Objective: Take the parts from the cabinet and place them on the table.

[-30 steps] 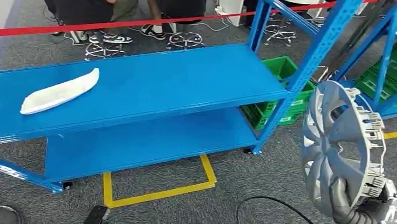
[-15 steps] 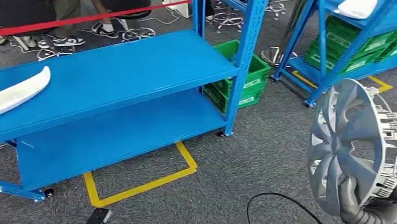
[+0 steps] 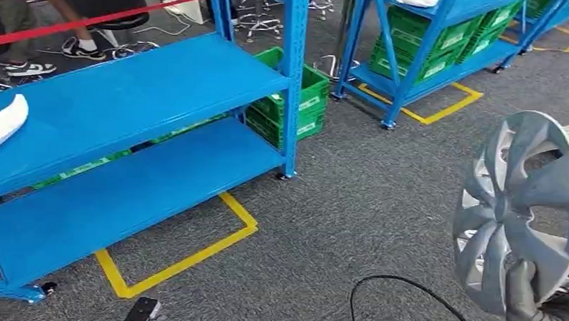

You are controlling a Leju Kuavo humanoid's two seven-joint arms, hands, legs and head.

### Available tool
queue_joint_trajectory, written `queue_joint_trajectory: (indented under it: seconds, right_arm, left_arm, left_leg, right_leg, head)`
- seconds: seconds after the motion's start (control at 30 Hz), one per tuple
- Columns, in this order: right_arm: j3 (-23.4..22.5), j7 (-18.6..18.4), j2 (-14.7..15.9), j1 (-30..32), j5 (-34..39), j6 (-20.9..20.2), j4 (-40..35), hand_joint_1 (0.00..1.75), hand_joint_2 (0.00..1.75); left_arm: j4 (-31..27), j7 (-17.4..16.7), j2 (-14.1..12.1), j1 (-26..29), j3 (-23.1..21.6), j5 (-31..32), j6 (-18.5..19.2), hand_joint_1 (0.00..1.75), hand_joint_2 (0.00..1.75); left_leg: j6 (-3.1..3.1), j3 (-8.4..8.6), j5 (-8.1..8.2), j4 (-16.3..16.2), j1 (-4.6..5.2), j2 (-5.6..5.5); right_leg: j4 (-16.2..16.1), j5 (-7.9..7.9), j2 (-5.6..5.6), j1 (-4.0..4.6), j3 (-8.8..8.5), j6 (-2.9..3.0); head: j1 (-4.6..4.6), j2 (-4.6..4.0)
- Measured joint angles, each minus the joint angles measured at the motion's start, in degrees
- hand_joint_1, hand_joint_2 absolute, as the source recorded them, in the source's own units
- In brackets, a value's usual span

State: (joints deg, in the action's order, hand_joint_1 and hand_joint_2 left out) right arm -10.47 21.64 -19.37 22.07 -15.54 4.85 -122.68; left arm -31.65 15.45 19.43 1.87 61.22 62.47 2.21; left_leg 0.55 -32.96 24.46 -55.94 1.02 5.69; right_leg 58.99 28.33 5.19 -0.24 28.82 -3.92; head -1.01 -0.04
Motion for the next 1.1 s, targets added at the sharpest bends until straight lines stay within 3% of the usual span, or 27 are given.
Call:
queue_joint_trajectory:
  seconds: [0.03, 0.1, 0.17, 0.2, 0.23, 0.3, 0.33, 0.37, 0.43, 0.47, 0.5, 0.53, 0.57, 0.6, 0.67, 0.7, 0.73, 0.77, 0.8, 0.83, 0.87, 0.9, 0.97, 1.0, 1.03, 1.07, 1.1]
  right_arm:
    - [0.0, 0.09, 0.0, -0.1, 0.06, 0.09, -0.22, 1.75, 1.75]
    - [-0.09, 0.37, 0.0, 0.07, 0.37, 0.55, -0.59, 1.75, 1.75]
    - [-0.13, 0.68, 0.0, 0.11, 0.81, 1.05, -0.81, 1.75, 1.75]
    - [-0.15, 0.79, -0.02, 0.11, 1.24, 1.53, -1.03, 1.75, 1.75]
    - [-0.17, 0.85, -0.04, 0.05, 1.46, 1.79, -1.1, 1.75, 1.75]
    - [-0.24, 0.87, -0.09, 0.12, 1.73, 2.21, -1.25, 1.75, 1.75]
    - [-0.41, 0.87, -0.09, 0.16, 1.81, 2.36, -1.27, 1.75, 1.75]
    - [-0.59, 0.85, -0.09, 0.18, 1.86, 2.36, -1.27, 1.75, 1.75]
    - [-0.79, 0.85, -0.09, 0.22, 1.92, 2.38, -1.27, 1.75, 1.75]
    - [-0.98, 0.85, -0.09, 0.26, 2.01, 2.43, -1.29, 1.75, 1.75]
    - [-1.05, 0.85, -0.09, 0.27, 2.05, 2.45, -1.34, 1.75, 1.75]
    - [-1.09, 0.85, -0.11, 0.31, 2.21, 2.65, -1.62, 1.75, 1.75]
    - [-1.11, 0.83, -0.13, 0.38, 2.32, 2.69, -1.75, 1.75, 1.75]
    - [-1.11, 0.92, -0.15, 0.43, 2.49, 2.93, -1.92, 1.75, 1.75]
    - [-1.2, 0.94, -0.15, 0.53, 2.75, 3.39, -2.08, 1.75, 1.75]
    - [-1.24, 0.94, -0.15, 0.92, 2.82, 3.52, -2.21, 1.75, 1.75]
    - [-1.24, 0.96, -0.15, 1.1, 3.03, 3.59, -2.39, 1.75, 1.75]
    - [-1.24, 0.94, -0.15, 1.0, 3.17, 3.65, -2.43, 1.75, 1.75]
    - [-1.24, 0.92, -0.15, 0.98, 3.26, 3.7, -2.45, 1.75, 1.75]
    - [-1.24, 0.94, -0.15, 1.01, 3.34, 3.74, -2.47, 1.75, 1.75]
    - [-1.24, 0.94, -0.15, 1.04, 3.41, 3.83, -2.47, 1.75, 1.75]
    - [-1.29, 0.94, -0.15, 1.04, 3.47, 4.05, -2.49, 1.75, 1.75]
    - [-1.38, 0.92, -0.15, 1.13, 3.61, 4.2, -2.52, 1.75, 1.75]
    - [-1.46, 0.92, -0.15, 1.13, 3.74, 4.22, -2.54, 1.75, 1.75]
    - [-1.48, 0.9, -0.15, 1.07, 3.78, 4.24, -2.63, 1.75, 1.75]
    - [-1.48, 0.87, -0.18, 1.06, 3.78, 4.24, -2.87, 1.75, 1.75]
    - [-1.55, 0.89, -0.17, 1.22, 3.89, 4.26, -2.93, 1.75, 1.75]
  left_arm:
    - [-0.02, 0.0, 0.02, 0.1, -0.02, -0.06, -0.04, 0.0, 1.75]
    - [-0.02, 0.0, 0.0, 0.01, -0.02, -0.37, -0.15, 0.0, 1.75]
    - [-0.02, 0.0, -0.02, 0.0, -0.09, -0.61, -0.22, 0.0, 1.75]
    - [-0.02, 0.0, -0.11, 0.08, -0.22, -0.66, -0.26, 0.0, 1.75]
    - [-0.02, -0.02, -0.11, 0.2, -0.29, -0.81, -0.35, 0.0, 1.75]
    - [-0.02, -0.02, -0.15, 0.34, -0.31, -1.05, -0.44, 0.0, 1.75]
    - [-0.02, -0.02, -0.15, 0.36, -0.33, -1.09, -0.46, 0.0, 1.75]
    - [-0.02, -0.02, -0.17, 0.35, -0.33, -1.14, -0.5, 0.0, 1.75]
    - [-0.02, -0.02, -0.17, 0.33, -0.37, -1.14, -0.5, 0.0, 1.75]
    - [-0.02, -0.02, -0.2, 0.32, -0.46, -1.14, -0.53, 0.0, 1.75]
    - [-0.02, -0.02, -0.17, 0.3, -0.53, -1.14, -0.53, 0.0, 1.75]
    - [-0.02, -0.02, -0.11, 0.32, -0.83, -1.18, -0.53, 0.0, 1.75]
    - [-0.02, -0.07, -0.04, 0.43, -0.9, -1.22, -0.53, 0.0, 1.75]
    - [-0.02, -0.07, -0.04, 0.43, -0.92, -1.25, -0.5, 0.0, 1.75]
    - [-0.05, -0.07, 0.0, 0.51, -1.05, -1.33, -0.42, 0.0, 1.75]
    - [-0.07, -0.07, 0.0, 0.5, -1.18, -1.36, -0.39, 0.0, 1.75]
    - [-0.09, -0.09, 0.0, 0.53, -1.31, -1.4, -0.4, 0.0, 1.75]
    - [-0.13, -0.15, 0.0, 0.6, -1.31, -1.44, -0.37, 0.0, 1.75]
    - [-0.2, -0.22, 0.0, 0.71, -1.31, -1.49, -0.35, 0.0, 1.75]
    - [-0.27, -0.22, -0.02, 0.79, -1.33, -1.51, -0.33, 0.0, 1.75]
    - [-0.33, -0.24, -0.04, 0.84, -1.33, -1.51, -0.31, 0.0, 1.75]
    - [-0.33, -0.28, -0.09, 0.84, -1.33, -1.51, -0.31, 0.0, 1.75]
    - [-0.35, -0.31, -0.09, 0.85, -1.4, -1.49, -0.15, 0.0, 1.75]
    - [-0.35, -0.31, -0.09, 0.86, -1.4, -1.49, -0.05, 0.0, 1.75]
    - [-0.44, -0.33, -0.11, 0.88, -1.42, -1.49, -0.02, 0.0, 1.75]
    - [-0.51, -0.33, -0.04, 1.04, -1.44, -1.49, 0.06, 0.0, 1.75]
    - [-0.55, -0.37, -0.06, 1.1, -1.44, -1.51, 0.26, 0.0, 1.75]
  left_leg:
    - [-0.26, -0.05, -0.29, -0.09, 0.1, 0.74]
    - [-0.8, 0.01, -1.2, -0.01, -0.2, 1.84]
    - [-1.52, -0.5, -1.23, -0.05, -0.28, 2.34]
    - [-2.09, -1.1, 1.62, -1.38, -0.63, -1.63]
    - [-2.28, -2.0, 4.88, -4.23, -0.74, -3.39]
    - [-2.49, -4.81, 10.56, -13.71, -0.83, -4.99]
    - [-2.45, -5.45, 11.35, -16.82, -0.82, -5.16]
    - [-2.37, -4.96, 10.76, -17.15, -0.82, -5.19]
    - [-2.24, -1.43, 7.04, -12.74, -0.9, -5.26]
    - [-2.18, 2.59, 4.51, -6.71, -1.08, -6.06]
    - [-2.21, 5.87, 4.51, -1.75, -1.37, -8.88]
    - [-1.94, 7.63, 5.75, 1.46, -1.53, -11.66]
    - [-1.36, 7.07, 5.31, 0.93, -1.49, -11.49]
    - [-1.32, 6.8, 5.19, 1.03, -1.38, -11.11]
    - [-0.34, 6.03, 4.42, 0.53, -1.2, -9.55]
    - [0.21, 5.59, 3.85, 0.59, -1.41, -8.39]
    - [0.69, 5.09, 3.35, 0.59, -1.23, -7.79]
    - [1.01, 4.43, 2.79, 0.59, -0.96, -6.89]
    - [1.13, 3.64, 2.17, 0.57, -0.8, -5.97]
    - [1.13, 2.79, 1.51, 0.55, -0.69, -5.08]
    - [1.11, 1.97, 0.9, 0.51, -0.63, -4.2]
    - [1.06, 1.1, 0.32, 0.5, -0.54, -3.22]
    - [0.85, -0.42, -0.8, 0.46, -0.33, -1.69]
    - [0.61, -1.0, -1.31, 0.41, -0.26, -1.11]
    - [0.31, -1.31, -1.69, 0.33, -0.1, -0.67]
    - [0.02, -1.39, -2.03, 0.22, 0.02, -0.21]
    - [-0.23, -1.26, -2.7, 0.33, -0.13, 0.45]
  right_leg:
    - [-2.79, 0.38, -0.15, 0.66, -1.64, 0.79]
    - [-2.47, -0.38, -1.38, 0.92, -0.11, 1.43]
    - [-3.08, -1.55, -2.67, 0.66, 0.46, 2.73]
    - [-3.08, -2.35, -3.35, 0.51, 1.12, 3.21]
    - [-3.04, -3.02, -3.95, 0.44, 1.92, 3.49]
    - [-2.91, -4.51, -5.57, 0.43, 3.92, 3.52]
    - [-2.89, -5.27, -6.33, 0.45, 4.88, 3.5]
    - [-2.83, -5.89, -7.0, 0.45, 5.67, 3.52]
    - [-2.67, -7.02, -8.41, 0.35, 7.2, 3.23]
    - [-2.56, -7.81, -9.47, 0.15, 8.19, 2.86]
    - [-2.37, -8.39, -10.15, 0.07, 8.75, 2.48]
    - [-2.23, -8.97, -10.66, 0.28, 9.46, 2.11]
    - [-2.48, -9.68, -11.05, 0.22, 9.41, 1.93]
    - [-2.54, -10.25, -11.73, 0.15, 9.56, 1.6]
    - [-3.11, -11.71, -13.23, 0.0, 9.95, 0.74]
    - [-2.61, -10.57, -11.1, 0.13, 10.4, 0.68]
    - [-0.69, -7.59, -8.47, 0.29, 11.43, 0.51]
    - [3.65, -3.34, -6.69, 0.2, 12.58, 0.35]
    - [8.72, 0.3, -5.92, 0.08, 13.79, 0.16]
    - [13.54, 2.59, -5.58, 0.02, 14.61, 0.07]
    - [16.58, 2.97, -5.54, -0.05, 14.68, -0.02]
    - [17.37, 1.61, -5.52, -0.11, 13.7, -0.11]
    - [12.15, -2.34, -5.0, -0.2, 8.23, -0.04]
    - [6.22, -2.83, -3.75, -0.18, 3.42, 0.09]
    - [0.03, -0.14, -1.08, 0.04, -0.92, 0.08]
    - [-4.27, 0.98, -0.96, 0.69, -3.14, 0.53]
    - [-3.35, 0.13, -1.39, 0.85, -1.96, 1.09]
  head:
    - [-0.2, 0.0]
    - [0.11, 0.0]
    - [0.09, 0.0]
    - [-0.02, 0.0]
    - [-0.11, 0.0]
    - [-0.24, 0.0]
    - [-0.28, 0.0]
    - [-0.24, 0.0]
    - [-0.31, 0.0]
    - [-0.28, 0.0]
    - [-0.31, 0.0]
    - [-0.44, 0.0]
    - [-0.27, 0.0]
    - [-0.55, -0.02]
    - [-0.53, 0.0]
    - [-0.48, 0.0]
    - [-0.09, 0.0]
    - [-0.04, 0.0]
    - [0.02, 0.0]
    - [0.0, 0.0]
    - [0.04, 0.0]
    - [0.02, 0.0]
    - [0.0, 0.0]
    - [0.0, 0.0]
    - [0.0, 0.0]
    - [-0.11, 0.0]
    - [-0.29, 0.0]
